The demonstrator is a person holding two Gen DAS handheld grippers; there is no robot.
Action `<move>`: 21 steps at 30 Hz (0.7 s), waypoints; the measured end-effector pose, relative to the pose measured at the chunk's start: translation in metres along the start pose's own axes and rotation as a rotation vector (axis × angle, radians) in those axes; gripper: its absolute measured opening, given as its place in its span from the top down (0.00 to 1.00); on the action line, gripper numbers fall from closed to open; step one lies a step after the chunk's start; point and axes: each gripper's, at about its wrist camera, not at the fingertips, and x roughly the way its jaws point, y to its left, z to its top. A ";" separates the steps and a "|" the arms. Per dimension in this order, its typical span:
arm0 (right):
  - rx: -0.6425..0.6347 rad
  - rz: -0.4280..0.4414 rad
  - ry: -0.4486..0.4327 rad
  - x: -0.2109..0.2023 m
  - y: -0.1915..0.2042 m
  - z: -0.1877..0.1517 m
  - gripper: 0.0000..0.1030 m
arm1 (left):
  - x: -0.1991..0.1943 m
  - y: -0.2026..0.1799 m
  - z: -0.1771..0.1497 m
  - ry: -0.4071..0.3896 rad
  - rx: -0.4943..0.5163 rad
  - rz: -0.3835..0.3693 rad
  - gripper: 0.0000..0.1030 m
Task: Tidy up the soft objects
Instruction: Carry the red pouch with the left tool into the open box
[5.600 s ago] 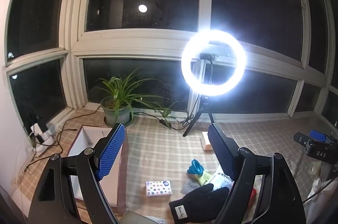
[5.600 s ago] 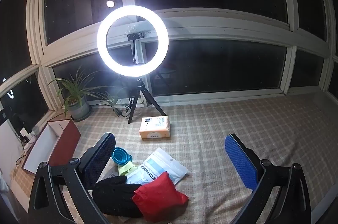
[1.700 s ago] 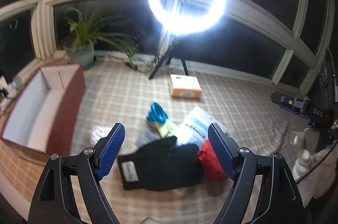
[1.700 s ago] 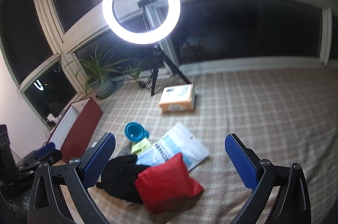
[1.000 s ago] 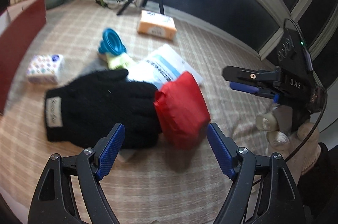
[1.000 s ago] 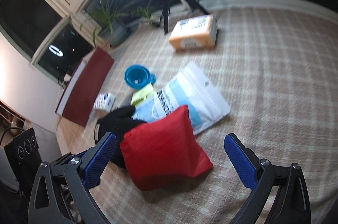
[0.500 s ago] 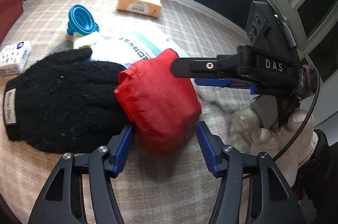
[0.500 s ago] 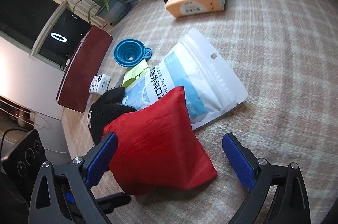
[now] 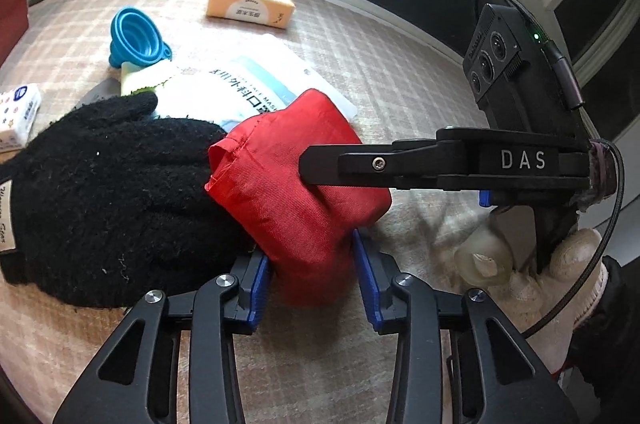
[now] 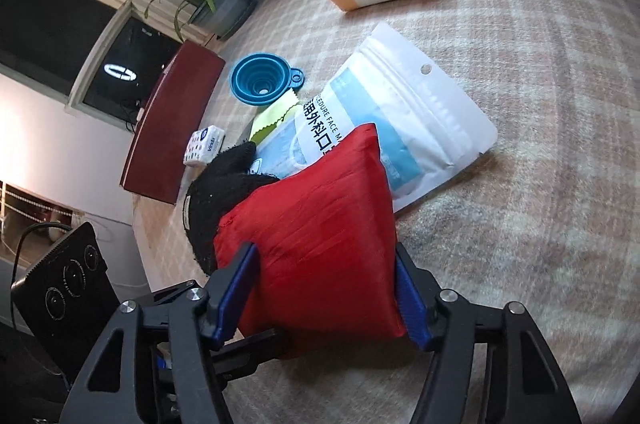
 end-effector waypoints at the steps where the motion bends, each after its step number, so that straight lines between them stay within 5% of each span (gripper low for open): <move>1: 0.006 -0.002 -0.006 -0.003 0.002 -0.002 0.44 | -0.002 0.000 0.000 -0.002 0.004 -0.005 0.65; 10: -0.010 -0.031 -0.081 -0.034 0.042 -0.011 0.47 | -0.037 0.000 0.007 -0.064 0.047 -0.056 0.65; 21: -0.144 -0.037 -0.162 -0.034 0.157 0.015 0.47 | -0.126 0.042 0.030 -0.205 0.072 -0.054 0.65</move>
